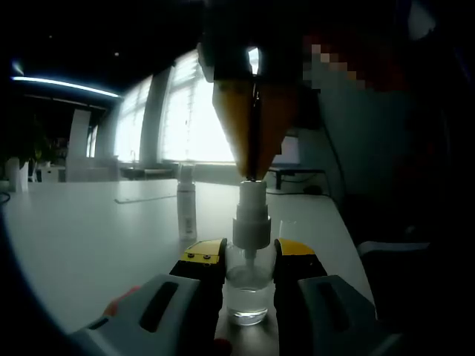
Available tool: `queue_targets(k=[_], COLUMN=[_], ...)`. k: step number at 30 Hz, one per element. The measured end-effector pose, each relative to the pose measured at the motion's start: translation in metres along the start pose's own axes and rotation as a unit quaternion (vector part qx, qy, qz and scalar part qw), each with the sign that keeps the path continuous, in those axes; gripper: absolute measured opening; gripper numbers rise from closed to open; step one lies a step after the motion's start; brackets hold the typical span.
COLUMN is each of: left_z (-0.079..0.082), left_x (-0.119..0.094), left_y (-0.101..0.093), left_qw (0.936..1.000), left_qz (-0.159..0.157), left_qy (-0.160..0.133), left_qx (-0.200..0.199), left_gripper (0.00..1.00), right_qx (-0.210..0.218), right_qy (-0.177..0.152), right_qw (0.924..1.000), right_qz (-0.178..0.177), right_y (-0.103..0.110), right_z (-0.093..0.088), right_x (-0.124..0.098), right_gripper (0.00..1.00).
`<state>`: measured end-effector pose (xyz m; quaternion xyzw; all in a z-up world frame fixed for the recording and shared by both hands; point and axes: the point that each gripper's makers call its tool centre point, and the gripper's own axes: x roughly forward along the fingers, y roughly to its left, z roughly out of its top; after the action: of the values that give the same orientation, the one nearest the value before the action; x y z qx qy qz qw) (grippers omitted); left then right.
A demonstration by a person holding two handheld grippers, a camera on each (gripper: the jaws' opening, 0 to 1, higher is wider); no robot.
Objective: Clamp pump bottle remove cover press pump head put on cover
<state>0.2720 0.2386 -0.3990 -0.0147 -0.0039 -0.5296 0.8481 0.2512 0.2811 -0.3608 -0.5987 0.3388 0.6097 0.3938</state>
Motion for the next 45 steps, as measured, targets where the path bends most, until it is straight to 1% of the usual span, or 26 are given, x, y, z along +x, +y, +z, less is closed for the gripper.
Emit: queue_targets(k=[7,9,12,17,19,22,30,45], left_z=[-0.0002,-0.0004,-0.0005,-0.0008,-0.0008,-0.0006,0.0002,0.0020], left_x=[0.0000,-0.0001,-0.0002,-0.0003,-0.0002,-0.0002,-0.0002,-0.0002], left_y=[-0.0001,0.0002,0.0003,0.0009,0.0010,0.0002,-0.0014,-0.0051], left_qw=[1.0000,1.0000,1.0000,1.0000,1.0000,1.0000,1.0000,1.0000], left_qz=[0.000,0.000,0.000,0.000,0.000,0.000,0.000,0.001], left_qy=[0.000,0.000,0.000,0.000,0.000,0.000,0.000,0.000], left_qx=[0.000,0.000,0.000,0.000,0.000,0.001,0.002,0.002], left_gripper=[0.16,0.16,0.16,0.16,0.16,0.16,0.16,0.16], right_qx=[0.001,0.003,0.004,-0.004,0.002,0.004,0.013,0.007], right_qy=[0.000,0.001,0.003,0.007,0.009,0.006,-0.008,-0.005], right_qw=[1.0000,1.0000,1.0000,0.9999,0.9999,0.9999,0.9999,1.0000], right_qz=[0.002,0.003,0.008,0.007,0.007,0.008,0.004,0.000], right_y=[0.0001,-0.0002,-0.0003,0.0008,0.0006,0.0002,-0.0003,-0.0004], right_z=[-0.0001,-0.0003,-0.0005,-0.0004,-0.0006,-0.0006,-0.0010,-0.0009], right_x=[0.0001,0.0042,0.0047,0.0058,0.0056,0.0008,-0.0003,-0.0005], right_gripper=[0.00,0.00,0.00,0.00,0.00,0.00,0.00,0.00])
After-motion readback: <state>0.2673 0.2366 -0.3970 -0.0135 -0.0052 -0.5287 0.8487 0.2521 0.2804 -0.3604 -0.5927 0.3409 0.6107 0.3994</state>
